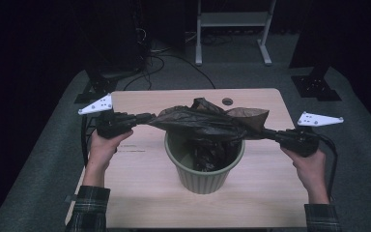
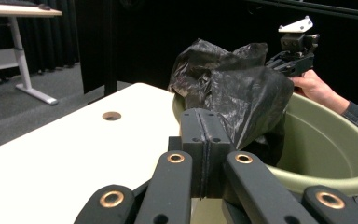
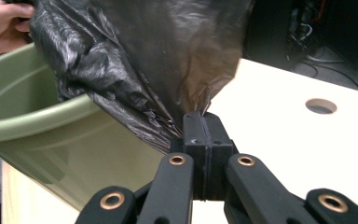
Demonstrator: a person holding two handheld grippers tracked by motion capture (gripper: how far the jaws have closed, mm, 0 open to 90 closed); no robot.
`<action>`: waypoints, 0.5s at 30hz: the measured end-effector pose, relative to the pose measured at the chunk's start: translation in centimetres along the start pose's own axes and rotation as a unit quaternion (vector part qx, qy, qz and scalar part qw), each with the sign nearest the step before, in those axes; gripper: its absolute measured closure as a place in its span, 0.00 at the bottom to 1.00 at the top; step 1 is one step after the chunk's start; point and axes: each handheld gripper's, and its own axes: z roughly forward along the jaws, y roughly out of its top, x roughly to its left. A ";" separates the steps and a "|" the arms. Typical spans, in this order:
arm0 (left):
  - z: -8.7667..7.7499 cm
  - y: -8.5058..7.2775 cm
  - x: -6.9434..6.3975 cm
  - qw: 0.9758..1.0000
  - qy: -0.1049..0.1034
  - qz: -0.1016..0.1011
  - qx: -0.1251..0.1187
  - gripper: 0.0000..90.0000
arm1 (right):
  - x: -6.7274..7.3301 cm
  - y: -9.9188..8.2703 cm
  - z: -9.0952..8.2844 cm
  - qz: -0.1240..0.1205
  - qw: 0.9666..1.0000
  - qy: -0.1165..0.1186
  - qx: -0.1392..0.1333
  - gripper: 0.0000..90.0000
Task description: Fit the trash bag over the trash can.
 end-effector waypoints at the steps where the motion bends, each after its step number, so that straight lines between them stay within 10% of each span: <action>1: 0.0 -0.2 0.0 1.000 0.002 -0.002 0.001 1.00 | -0.1 -0.2 0.0 0.002 1.000 -0.002 0.001 1.00; 15: 0.6 -3.1 0.8 0.999 0.016 -0.024 0.040 1.00 | -1.0 -1.8 0.1 0.020 1.000 -0.005 0.015 1.00</action>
